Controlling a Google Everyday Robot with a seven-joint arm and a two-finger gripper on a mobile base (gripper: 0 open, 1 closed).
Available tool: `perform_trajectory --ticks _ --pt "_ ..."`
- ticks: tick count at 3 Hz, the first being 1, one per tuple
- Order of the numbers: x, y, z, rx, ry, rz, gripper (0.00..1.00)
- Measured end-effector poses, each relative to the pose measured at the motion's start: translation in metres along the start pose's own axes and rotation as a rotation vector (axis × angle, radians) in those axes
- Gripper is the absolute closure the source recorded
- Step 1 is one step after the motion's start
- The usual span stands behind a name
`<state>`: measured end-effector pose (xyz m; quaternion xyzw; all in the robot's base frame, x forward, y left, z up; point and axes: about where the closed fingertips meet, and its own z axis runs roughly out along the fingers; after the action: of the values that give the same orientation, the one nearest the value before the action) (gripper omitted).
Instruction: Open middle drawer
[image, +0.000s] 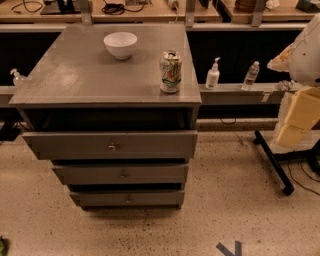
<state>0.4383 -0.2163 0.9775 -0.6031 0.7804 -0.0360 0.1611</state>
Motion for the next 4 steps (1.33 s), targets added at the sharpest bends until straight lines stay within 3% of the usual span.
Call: perform_trajectory --ticks 1,2,3,4 --pt "0.000 0.000 0.000 0.000 0.000 0.000 0.00" --pt "-0.026 -0.010 0.020 -0.003 -0.006 -0.054 0.00" --pt "-0.084 -0.027 0.065 0.024 -0.059 -0.126 0.00" --pt "-0.078 -0.025 0.060 0.019 -0.050 -0.119 0.00"
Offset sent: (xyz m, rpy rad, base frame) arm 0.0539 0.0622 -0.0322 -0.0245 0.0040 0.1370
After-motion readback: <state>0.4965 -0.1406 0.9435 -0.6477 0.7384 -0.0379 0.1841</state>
